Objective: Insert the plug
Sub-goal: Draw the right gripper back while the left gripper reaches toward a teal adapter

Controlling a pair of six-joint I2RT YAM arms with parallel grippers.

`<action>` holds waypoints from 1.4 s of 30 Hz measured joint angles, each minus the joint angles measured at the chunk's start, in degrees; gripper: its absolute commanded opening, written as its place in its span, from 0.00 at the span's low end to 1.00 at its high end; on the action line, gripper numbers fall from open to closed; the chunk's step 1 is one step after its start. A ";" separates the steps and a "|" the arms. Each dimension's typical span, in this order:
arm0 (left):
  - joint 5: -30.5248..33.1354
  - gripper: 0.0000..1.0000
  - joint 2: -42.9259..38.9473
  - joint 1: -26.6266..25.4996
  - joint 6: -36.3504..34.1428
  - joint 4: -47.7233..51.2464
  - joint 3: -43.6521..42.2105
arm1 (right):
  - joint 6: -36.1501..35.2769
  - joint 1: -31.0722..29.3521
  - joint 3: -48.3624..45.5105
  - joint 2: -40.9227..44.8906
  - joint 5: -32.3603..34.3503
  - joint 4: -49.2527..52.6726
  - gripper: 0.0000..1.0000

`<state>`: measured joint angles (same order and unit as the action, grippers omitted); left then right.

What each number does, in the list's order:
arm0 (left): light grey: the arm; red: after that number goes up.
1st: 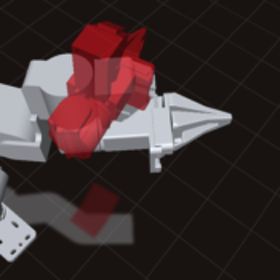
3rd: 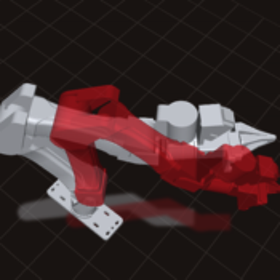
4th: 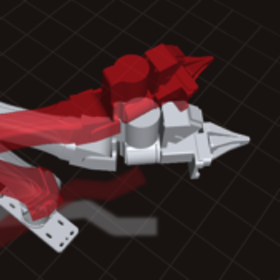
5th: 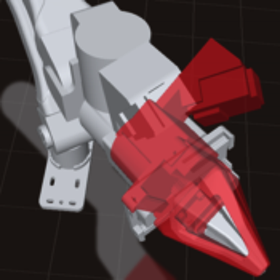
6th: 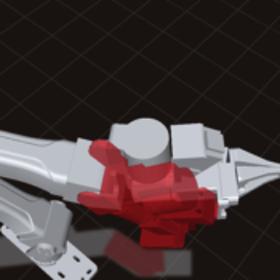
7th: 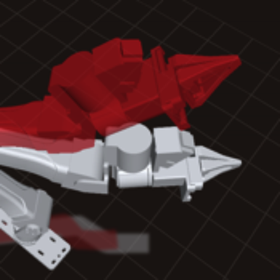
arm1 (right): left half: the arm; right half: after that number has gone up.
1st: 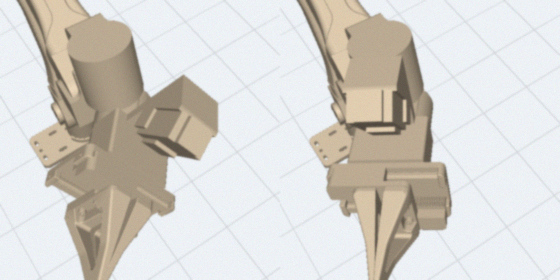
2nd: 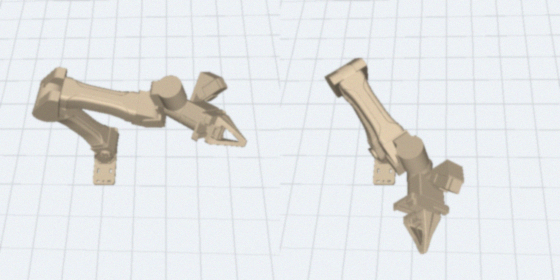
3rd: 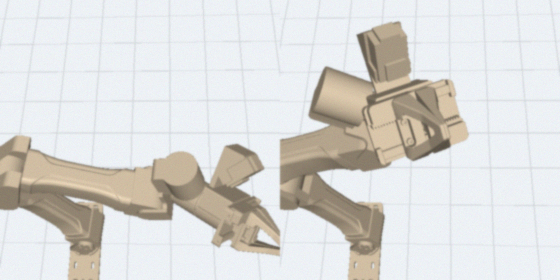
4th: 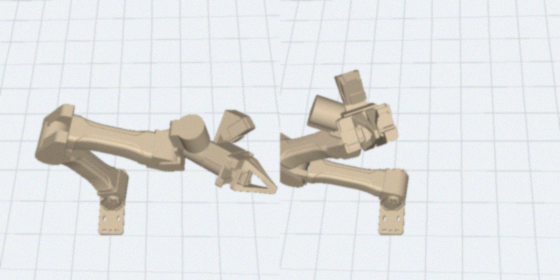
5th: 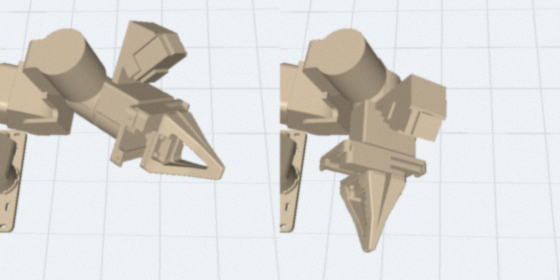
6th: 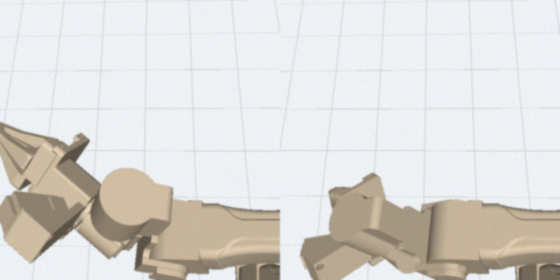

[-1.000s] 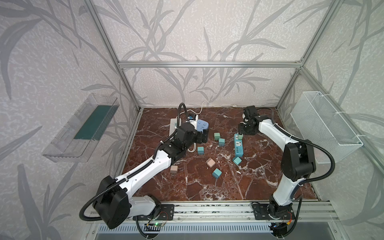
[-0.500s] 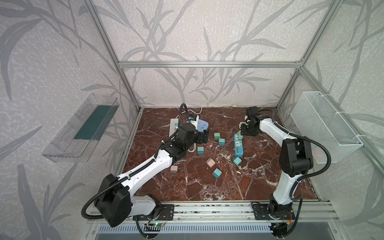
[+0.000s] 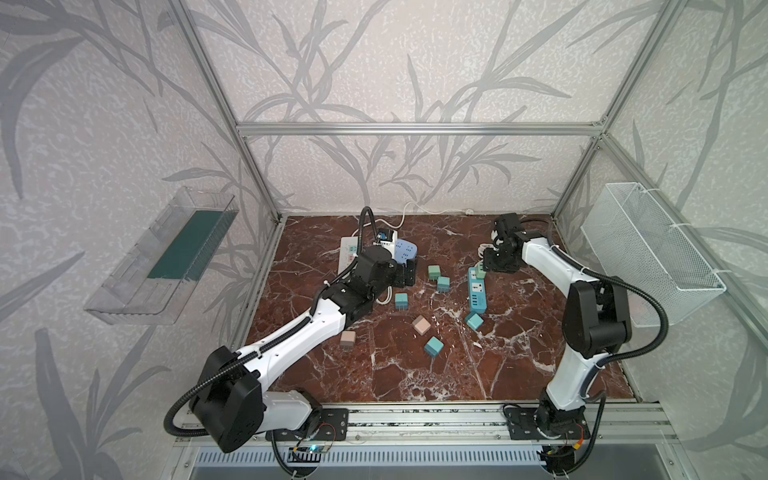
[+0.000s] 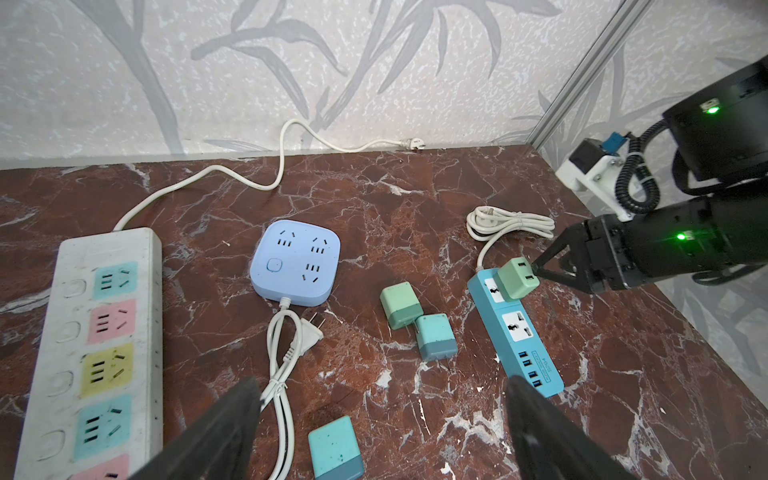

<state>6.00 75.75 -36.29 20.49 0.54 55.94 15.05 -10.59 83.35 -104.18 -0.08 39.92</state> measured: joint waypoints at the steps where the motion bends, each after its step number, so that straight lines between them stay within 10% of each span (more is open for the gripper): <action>1: 0.31 0.88 0.00 0.00 0.26 -0.11 -0.07 | 0.26 -0.24 -0.55 1.77 0.02 -0.13 0.59; 19: -7.04 0.84 9.99 -0.07 1.97 13.46 11.37 | 6.45 -8.92 -39.69 41.68 1.07 -1.51 0.56; 27: -6.38 0.85 14.08 -3.91 -4.20 25.16 18.64 | 7.50 -8.92 -45.94 52.59 0.85 -3.78 0.77; 34: -7.43 0.83 14.19 -9.33 -9.99 32.96 19.89 | 9.03 -8.55 -48.41 54.97 -4.59 -8.24 0.54; 42: -9.64 0.77 22.62 -14.34 -13.25 45.00 21.84 | 9.07 -12.46 -46.82 49.16 -2.45 -7.04 0.59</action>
<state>-3.64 98.37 -50.63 7.25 45.54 77.78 24.12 -23.05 36.53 -55.02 -2.52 32.88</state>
